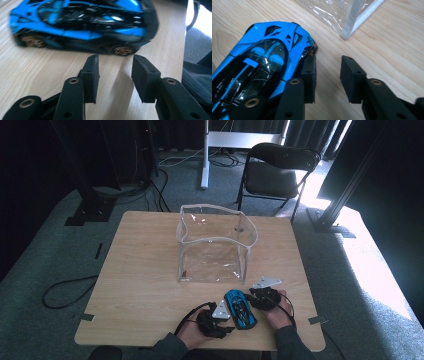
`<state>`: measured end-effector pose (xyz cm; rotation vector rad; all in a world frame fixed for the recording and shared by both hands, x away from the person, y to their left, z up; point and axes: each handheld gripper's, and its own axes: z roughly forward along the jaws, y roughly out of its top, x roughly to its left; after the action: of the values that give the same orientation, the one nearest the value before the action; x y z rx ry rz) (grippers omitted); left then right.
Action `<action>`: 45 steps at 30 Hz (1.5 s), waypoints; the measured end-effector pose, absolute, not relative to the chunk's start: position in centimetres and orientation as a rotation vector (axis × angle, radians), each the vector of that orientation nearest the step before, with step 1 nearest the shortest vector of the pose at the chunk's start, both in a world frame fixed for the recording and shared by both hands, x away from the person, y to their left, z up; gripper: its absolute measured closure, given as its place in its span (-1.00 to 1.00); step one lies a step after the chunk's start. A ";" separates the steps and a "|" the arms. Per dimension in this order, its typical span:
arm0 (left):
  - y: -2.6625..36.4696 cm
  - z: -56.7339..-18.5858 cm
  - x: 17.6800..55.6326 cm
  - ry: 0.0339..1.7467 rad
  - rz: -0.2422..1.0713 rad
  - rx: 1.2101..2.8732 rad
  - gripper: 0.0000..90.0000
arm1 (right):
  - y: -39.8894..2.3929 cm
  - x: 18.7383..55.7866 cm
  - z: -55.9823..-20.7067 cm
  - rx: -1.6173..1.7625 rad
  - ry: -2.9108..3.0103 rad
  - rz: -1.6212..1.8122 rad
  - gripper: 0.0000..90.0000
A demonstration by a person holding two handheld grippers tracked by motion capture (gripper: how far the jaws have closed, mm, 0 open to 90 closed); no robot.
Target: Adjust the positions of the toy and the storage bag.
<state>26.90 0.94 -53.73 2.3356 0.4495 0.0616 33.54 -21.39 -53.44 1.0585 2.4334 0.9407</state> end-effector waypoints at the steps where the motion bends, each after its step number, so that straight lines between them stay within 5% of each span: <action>1: 0.8 -53.8 26.8 0.444 0.057 2.334 0.32 | -21.2 33.7 -53.4 1.049 2.436 0.938 0.54; 13: -0.4 -53.9 26.6 0.400 0.036 2.328 0.46 | -16.9 35.0 -53.2 0.910 2.523 0.948 0.73; 20: -0.1 -53.9 27.6 0.482 0.114 2.309 0.46 | -15.7 36.1 -52.6 0.883 2.500 0.911 0.34; 24: 1.2 -53.7 27.3 0.515 0.178 2.339 0.26 | -16.6 35.5 -52.4 0.886 2.468 0.899 0.33; 32: 5.6 -53.5 28.1 0.648 0.211 2.334 0.23 | -19.2 34.6 -52.3 0.969 2.445 0.982 0.33; 45: 3.8 -53.7 29.5 0.607 0.160 2.304 0.27 | -21.3 33.6 -51.9 1.002 2.359 1.021 0.16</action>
<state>29.49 3.83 -53.72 2.3045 0.6073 0.1601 33.60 -21.30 -51.88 1.0023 2.3585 1.0206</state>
